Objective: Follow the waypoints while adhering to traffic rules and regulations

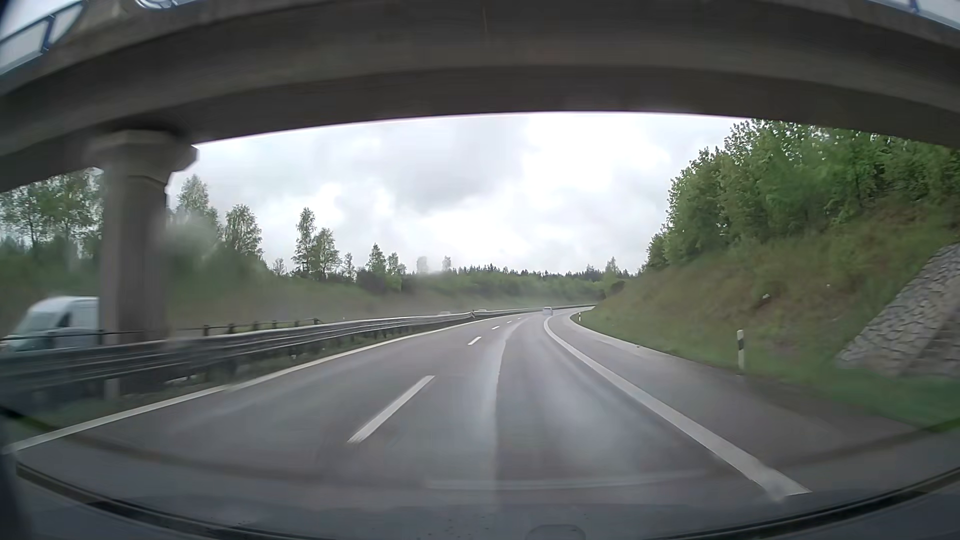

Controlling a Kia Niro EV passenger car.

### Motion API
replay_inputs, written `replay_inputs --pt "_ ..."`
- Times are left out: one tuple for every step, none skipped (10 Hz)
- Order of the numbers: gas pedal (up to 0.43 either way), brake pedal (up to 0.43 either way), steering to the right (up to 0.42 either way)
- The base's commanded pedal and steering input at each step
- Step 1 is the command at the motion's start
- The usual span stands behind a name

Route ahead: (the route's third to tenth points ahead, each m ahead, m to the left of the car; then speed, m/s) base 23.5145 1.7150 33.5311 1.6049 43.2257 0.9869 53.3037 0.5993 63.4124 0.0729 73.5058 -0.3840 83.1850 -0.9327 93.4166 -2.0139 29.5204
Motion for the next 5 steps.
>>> replay_inputs --pt "0.268 0.000 0.005" --pt "0.268 0.000 0.005" --pt "0.268 0.000 0.005" --pt "0.268 0.000 0.005" --pt "0.268 0.000 0.005"
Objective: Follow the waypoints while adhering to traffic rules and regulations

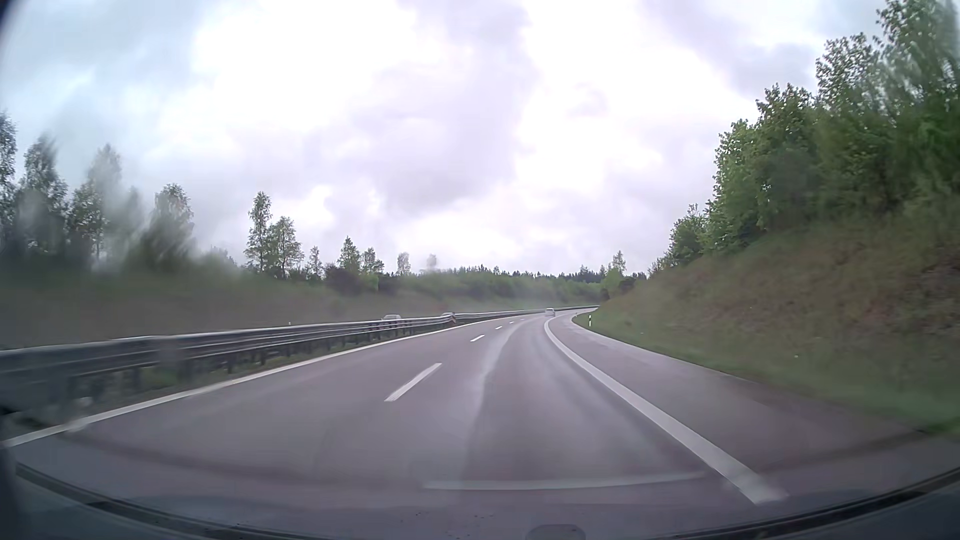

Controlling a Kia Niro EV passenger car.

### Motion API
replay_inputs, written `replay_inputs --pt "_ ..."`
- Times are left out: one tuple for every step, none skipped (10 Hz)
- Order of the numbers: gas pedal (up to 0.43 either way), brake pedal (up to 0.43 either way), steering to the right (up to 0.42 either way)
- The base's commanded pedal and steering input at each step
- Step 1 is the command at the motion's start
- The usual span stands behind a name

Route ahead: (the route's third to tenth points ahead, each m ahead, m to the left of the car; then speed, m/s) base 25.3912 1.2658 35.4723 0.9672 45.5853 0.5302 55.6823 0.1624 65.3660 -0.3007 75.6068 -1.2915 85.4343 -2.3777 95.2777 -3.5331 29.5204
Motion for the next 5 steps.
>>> replay_inputs --pt "0.268 0.000 0.006" --pt "0.268 0.000 0.006" --pt "0.268 0.000 0.006" --pt "0.268 0.000 0.006" --pt "0.268 0.000 0.007"
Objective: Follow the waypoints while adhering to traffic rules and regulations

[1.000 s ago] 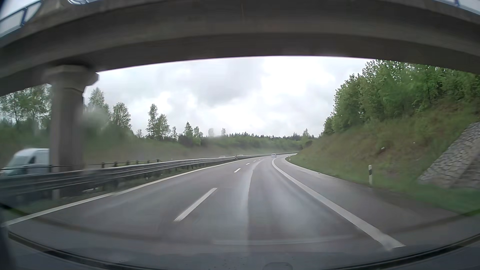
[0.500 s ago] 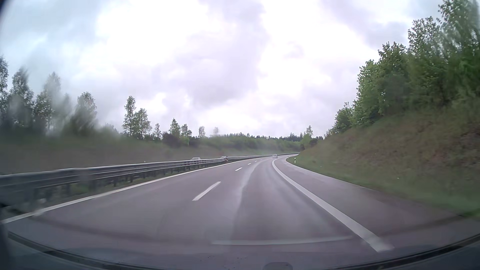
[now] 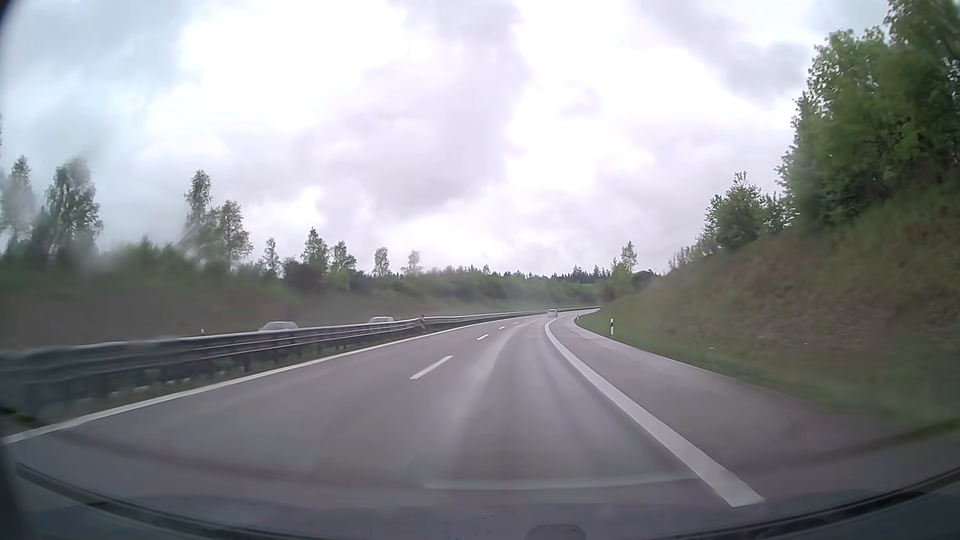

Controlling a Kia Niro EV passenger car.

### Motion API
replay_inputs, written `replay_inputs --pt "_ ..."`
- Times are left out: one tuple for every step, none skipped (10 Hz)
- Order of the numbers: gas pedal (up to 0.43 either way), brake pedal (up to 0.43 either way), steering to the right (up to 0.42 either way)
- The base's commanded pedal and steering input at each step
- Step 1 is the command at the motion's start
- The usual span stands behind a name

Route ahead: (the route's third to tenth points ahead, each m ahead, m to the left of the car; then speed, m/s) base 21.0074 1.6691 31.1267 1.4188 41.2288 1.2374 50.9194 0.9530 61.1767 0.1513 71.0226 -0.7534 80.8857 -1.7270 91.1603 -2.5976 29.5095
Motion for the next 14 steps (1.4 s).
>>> replay_inputs --pt "0.268 0.000 0.007" --pt "0.268 0.000 0.008" --pt "0.268 0.000 0.008" --pt "0.268 0.000 0.008" --pt "0.268 0.000 0.008" --pt "0.280 0.000 0.008" --pt "0.280 0.000 0.007" --pt "0.280 0.000 0.007" --pt "0.280 0.000 0.007" --pt "0.280 0.000 0.007" --pt "0.280 0.000 0.007" --pt "0.280 0.000 0.007" --pt "0.280 0.000 0.007" --pt "0.280 0.000 0.007"
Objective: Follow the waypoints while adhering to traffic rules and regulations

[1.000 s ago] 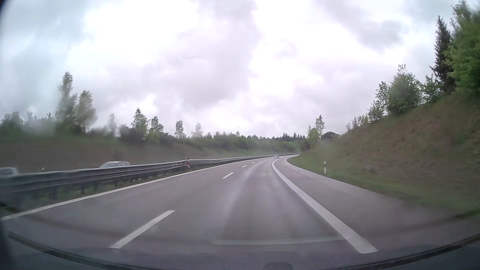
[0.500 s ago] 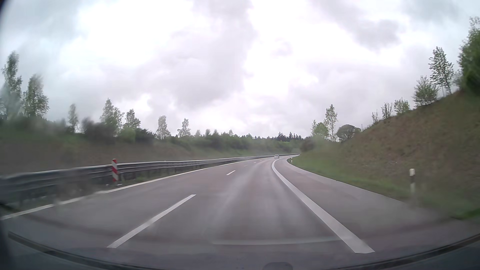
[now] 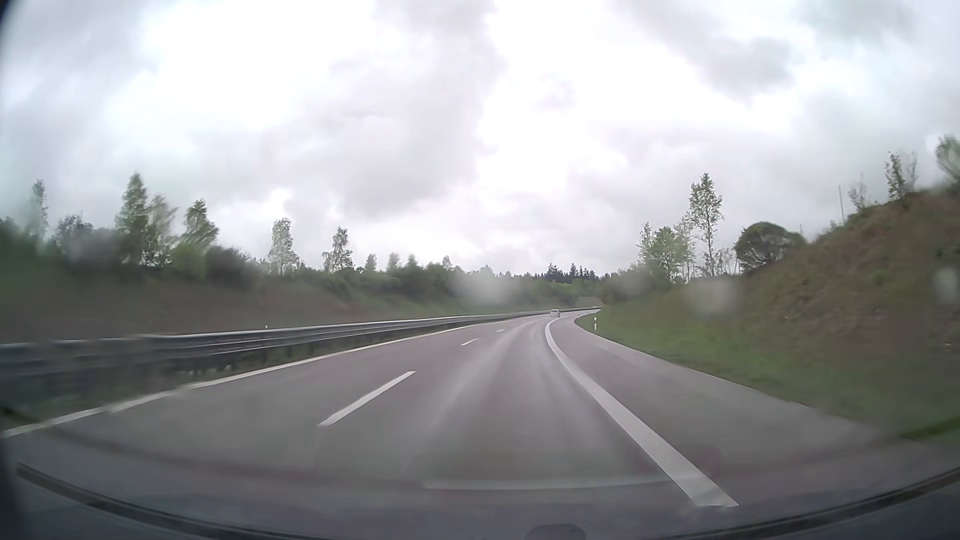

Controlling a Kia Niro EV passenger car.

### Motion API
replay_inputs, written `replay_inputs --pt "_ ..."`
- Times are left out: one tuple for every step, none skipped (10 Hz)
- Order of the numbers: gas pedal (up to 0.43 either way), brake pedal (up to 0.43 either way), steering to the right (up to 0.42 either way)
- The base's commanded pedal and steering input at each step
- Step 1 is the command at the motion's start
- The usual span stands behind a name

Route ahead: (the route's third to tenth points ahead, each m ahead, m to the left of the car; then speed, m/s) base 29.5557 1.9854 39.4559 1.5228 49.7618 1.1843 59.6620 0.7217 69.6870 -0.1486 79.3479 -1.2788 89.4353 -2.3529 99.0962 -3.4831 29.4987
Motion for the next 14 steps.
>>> replay_inputs --pt "0.280 0.000 0.007" --pt "0.280 0.000 0.007" --pt "0.280 0.000 0.007" --pt "0.280 0.000 0.007" --pt "0.280 0.000 0.008" --pt "0.280 0.000 0.008" --pt "0.280 0.000 0.008" --pt "0.280 0.000 0.008" --pt "0.280 0.000 0.008" --pt "0.280 0.000 0.009" --pt "0.280 0.000 0.010" --pt "0.280 0.000 0.010" --pt "0.280 0.000 0.010" --pt "0.280 0.000 0.010"
